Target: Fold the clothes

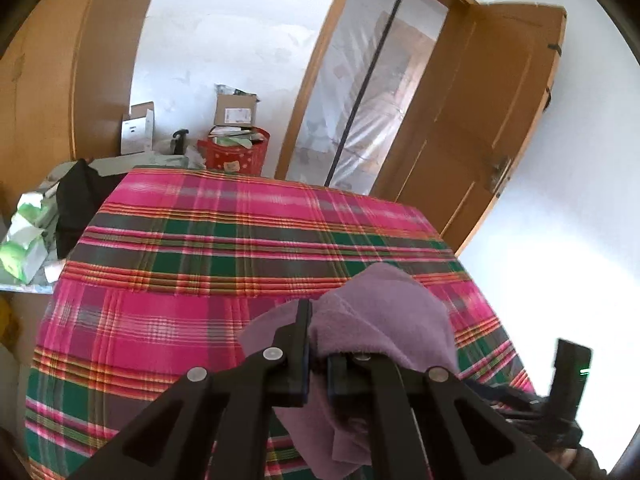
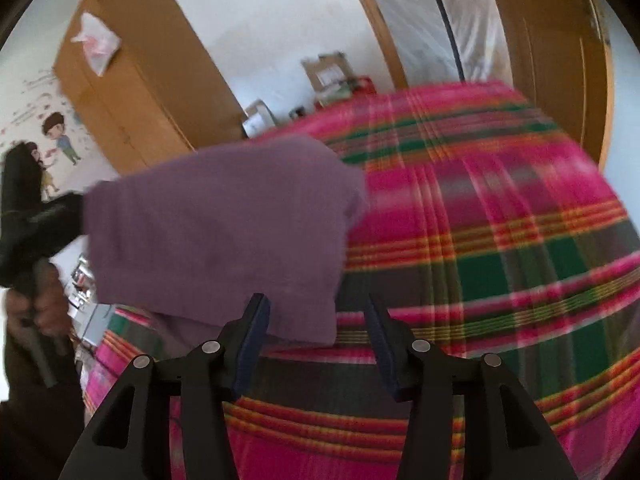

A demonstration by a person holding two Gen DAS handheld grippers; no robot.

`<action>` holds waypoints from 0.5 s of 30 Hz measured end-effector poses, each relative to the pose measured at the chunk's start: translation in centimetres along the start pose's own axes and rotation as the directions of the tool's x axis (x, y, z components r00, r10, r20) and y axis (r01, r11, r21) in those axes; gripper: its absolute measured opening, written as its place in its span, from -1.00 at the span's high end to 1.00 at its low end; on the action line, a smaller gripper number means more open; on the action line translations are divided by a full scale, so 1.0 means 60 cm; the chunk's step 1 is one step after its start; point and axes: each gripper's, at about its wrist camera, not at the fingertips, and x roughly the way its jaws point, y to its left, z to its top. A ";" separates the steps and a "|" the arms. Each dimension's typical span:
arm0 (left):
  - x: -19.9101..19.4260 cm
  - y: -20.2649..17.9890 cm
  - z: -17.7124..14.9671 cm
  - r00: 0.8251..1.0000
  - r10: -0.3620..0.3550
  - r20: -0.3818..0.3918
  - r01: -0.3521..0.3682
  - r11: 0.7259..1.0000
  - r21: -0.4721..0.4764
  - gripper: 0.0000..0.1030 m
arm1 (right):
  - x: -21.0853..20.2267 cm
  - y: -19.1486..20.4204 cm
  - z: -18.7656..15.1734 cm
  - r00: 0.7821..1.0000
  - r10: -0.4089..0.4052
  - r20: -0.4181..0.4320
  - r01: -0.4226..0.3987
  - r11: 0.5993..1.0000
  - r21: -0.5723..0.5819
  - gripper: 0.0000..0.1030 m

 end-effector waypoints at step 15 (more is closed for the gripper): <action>-0.076 0.093 -0.011 0.994 0.099 0.053 -0.091 0.986 -0.138 0.89 | 0.048 0.085 0.098 0.984 0.177 0.026 -0.170 0.973 -0.157 0.78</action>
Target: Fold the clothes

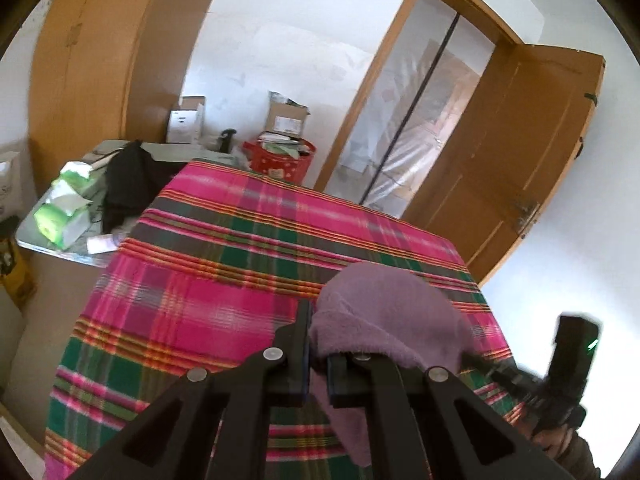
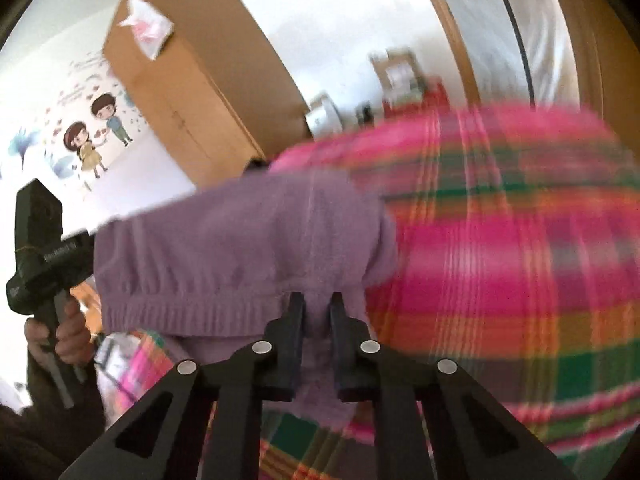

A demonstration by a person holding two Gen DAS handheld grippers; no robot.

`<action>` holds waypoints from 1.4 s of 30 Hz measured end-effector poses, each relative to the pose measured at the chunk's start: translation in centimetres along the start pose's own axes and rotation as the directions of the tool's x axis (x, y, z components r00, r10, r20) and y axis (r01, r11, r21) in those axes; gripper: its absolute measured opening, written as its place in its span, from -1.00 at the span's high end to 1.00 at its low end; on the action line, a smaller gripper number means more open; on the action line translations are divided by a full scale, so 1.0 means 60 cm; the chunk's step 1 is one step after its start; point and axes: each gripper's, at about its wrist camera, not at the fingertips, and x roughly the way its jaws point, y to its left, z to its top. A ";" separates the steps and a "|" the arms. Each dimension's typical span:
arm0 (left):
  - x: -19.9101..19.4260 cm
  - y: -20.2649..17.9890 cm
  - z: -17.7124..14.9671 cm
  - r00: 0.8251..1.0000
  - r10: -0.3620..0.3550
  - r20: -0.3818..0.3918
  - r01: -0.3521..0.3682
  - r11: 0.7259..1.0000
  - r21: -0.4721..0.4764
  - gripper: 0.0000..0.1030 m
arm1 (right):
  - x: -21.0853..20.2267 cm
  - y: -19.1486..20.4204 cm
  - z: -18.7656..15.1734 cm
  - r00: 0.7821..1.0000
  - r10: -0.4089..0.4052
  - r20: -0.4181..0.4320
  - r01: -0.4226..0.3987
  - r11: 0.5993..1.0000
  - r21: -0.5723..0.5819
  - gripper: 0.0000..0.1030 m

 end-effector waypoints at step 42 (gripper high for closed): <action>-0.065 0.239 -0.166 0.957 0.229 -0.176 -0.279 0.894 -0.351 0.86 | 0.122 0.215 0.015 0.992 0.050 -0.117 -0.085 0.946 -0.313 0.02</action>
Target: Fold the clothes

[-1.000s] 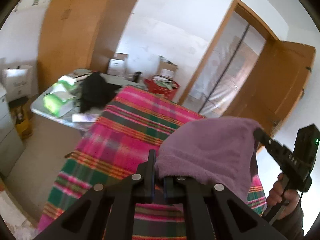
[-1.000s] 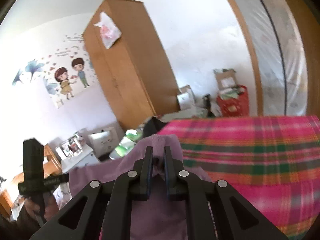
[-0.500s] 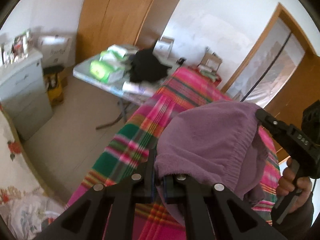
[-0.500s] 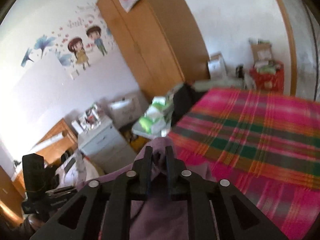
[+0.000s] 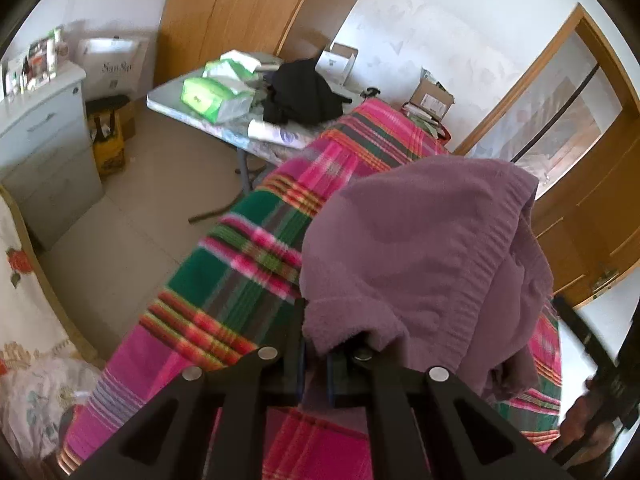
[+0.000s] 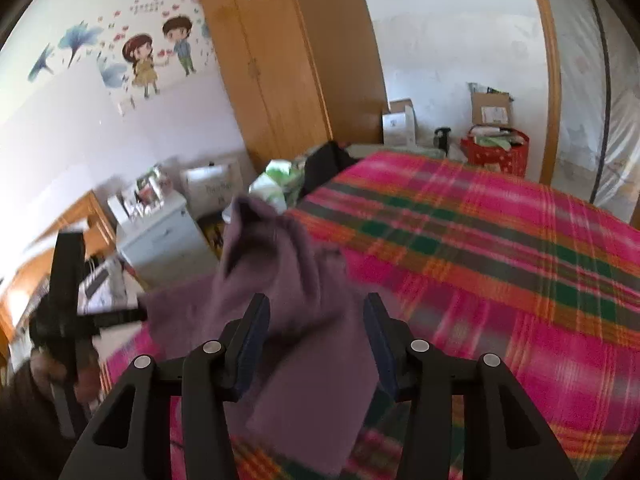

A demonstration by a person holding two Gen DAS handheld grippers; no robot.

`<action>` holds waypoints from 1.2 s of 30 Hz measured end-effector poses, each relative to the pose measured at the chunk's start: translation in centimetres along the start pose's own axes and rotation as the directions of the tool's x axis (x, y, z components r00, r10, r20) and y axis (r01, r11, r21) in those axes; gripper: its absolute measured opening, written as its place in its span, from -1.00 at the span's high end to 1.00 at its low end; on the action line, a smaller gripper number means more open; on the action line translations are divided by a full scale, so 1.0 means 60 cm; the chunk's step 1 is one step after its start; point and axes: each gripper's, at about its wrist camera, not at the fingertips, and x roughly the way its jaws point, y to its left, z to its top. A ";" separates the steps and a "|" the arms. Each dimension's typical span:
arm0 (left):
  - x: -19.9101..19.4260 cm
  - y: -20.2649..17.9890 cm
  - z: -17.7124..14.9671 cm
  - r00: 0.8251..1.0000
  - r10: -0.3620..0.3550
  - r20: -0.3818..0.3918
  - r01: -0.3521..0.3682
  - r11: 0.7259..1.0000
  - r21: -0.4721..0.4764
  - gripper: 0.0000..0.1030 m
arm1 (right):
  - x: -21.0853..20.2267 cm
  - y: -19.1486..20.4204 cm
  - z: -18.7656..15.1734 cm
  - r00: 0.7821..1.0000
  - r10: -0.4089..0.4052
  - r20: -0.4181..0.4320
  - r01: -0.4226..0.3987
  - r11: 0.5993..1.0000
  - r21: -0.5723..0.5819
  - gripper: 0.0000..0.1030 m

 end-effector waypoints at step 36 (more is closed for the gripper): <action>-0.001 -0.240 -0.089 0.998 0.058 0.021 -0.060 0.844 0.533 0.72 | 0.022 -0.030 -0.122 0.982 -0.167 -0.085 0.177 0.977 0.117 0.52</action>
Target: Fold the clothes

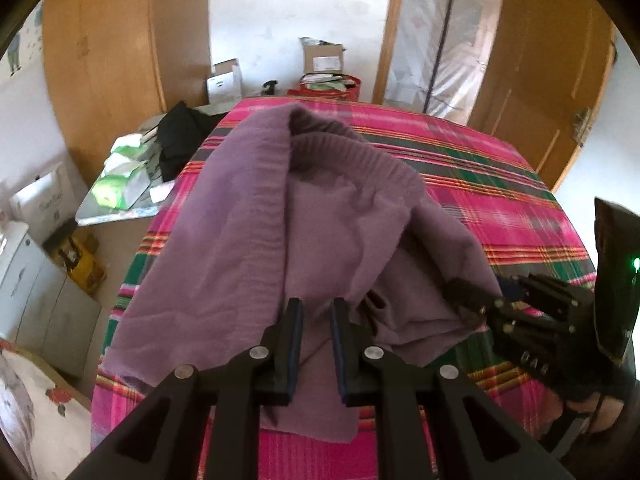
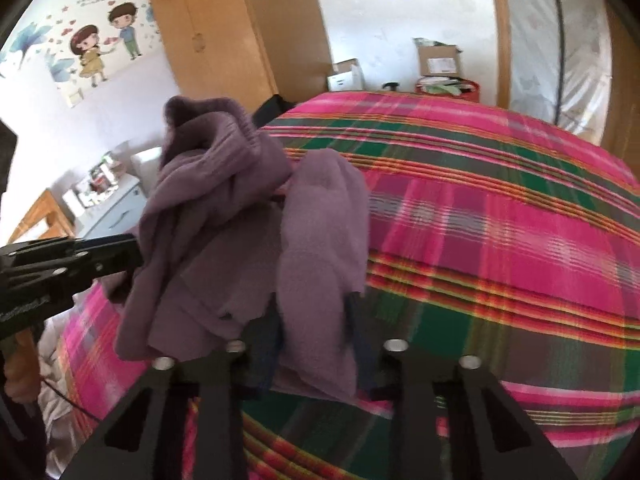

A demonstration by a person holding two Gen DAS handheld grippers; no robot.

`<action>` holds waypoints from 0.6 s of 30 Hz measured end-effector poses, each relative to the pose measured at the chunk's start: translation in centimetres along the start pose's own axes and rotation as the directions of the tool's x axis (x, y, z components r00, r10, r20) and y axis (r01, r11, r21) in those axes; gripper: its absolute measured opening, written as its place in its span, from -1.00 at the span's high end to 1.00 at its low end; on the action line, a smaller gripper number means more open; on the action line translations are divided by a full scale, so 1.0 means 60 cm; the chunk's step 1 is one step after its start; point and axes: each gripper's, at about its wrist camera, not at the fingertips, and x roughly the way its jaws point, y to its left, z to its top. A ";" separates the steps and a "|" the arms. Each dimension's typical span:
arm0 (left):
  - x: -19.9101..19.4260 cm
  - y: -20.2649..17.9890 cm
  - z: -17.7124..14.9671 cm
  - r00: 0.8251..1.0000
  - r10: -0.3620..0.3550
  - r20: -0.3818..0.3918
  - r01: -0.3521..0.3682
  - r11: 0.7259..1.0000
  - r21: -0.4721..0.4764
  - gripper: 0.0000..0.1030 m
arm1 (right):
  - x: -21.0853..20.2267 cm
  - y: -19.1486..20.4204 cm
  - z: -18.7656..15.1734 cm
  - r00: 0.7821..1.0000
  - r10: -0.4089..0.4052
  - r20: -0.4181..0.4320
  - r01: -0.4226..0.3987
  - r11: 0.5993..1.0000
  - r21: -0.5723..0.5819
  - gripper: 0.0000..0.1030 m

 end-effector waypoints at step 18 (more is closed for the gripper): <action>0.020 -0.010 0.010 0.999 -0.003 -0.045 0.001 0.999 -0.035 0.72 | -0.156 -0.075 0.014 0.977 -0.025 0.213 -0.002 0.992 0.123 0.66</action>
